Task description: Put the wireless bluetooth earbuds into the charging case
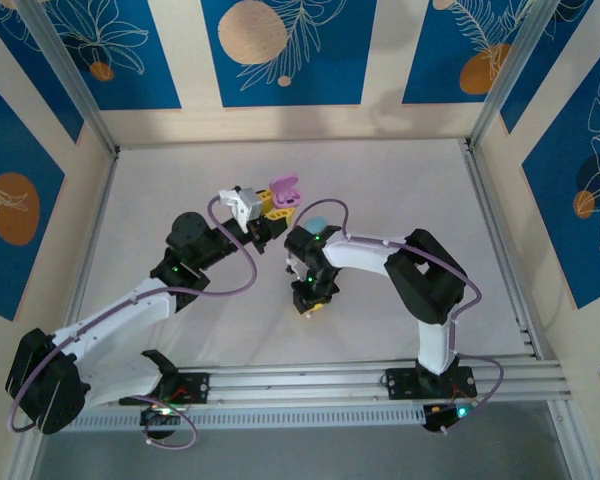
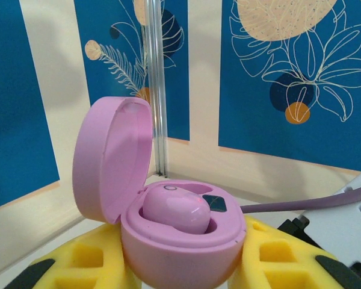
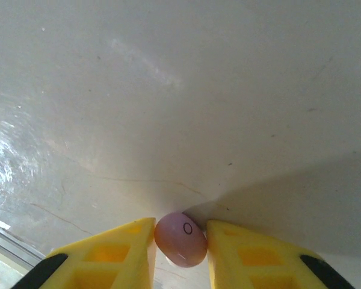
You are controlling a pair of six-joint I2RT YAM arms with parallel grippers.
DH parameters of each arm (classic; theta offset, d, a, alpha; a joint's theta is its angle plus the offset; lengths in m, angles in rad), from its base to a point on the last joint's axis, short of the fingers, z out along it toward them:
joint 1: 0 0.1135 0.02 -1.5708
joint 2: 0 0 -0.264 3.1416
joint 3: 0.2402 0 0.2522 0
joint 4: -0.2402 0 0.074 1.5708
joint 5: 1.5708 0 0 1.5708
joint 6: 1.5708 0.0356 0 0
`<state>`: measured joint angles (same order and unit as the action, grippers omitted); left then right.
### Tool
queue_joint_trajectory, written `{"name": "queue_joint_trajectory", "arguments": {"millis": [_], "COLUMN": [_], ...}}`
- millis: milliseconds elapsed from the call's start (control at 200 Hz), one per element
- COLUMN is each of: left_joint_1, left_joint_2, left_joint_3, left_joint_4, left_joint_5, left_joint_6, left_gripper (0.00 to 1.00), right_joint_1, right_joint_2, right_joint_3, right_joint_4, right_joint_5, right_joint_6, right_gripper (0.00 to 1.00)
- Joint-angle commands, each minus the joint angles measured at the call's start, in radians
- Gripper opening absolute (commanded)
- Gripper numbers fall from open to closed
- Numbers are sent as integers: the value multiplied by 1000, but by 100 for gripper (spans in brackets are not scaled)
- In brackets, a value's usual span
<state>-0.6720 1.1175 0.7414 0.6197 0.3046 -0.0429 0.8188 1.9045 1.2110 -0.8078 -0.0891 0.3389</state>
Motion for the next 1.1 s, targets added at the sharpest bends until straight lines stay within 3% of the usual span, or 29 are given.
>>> {"name": "queue_joint_trajectory", "arguments": {"millis": [0, 400, 685, 1095], "left_joint_1": [-11, -12, -11, -27], "left_joint_2": [-13, -16, 17, 143], "left_joint_3": [15, 13, 7, 14], "left_joint_4": [30, 25, 19, 68], "left_joint_5": [-12, -16, -31, -39], "left_joint_6": [0, 3, 23, 75], "left_gripper": [31, 31, 31, 30], "right_joint_1": [23, -34, -173, -359], "right_joint_2": [39, -136, -371, -638], "right_joint_3": [9, -53, -95, 32], "right_joint_4": [5, 35, 5, -124], "right_joint_5": [-11, 25, 63, 100], "right_joint_6": [22, 108, 145, 132], "right_gripper": [26, 21, 22, 22]}}
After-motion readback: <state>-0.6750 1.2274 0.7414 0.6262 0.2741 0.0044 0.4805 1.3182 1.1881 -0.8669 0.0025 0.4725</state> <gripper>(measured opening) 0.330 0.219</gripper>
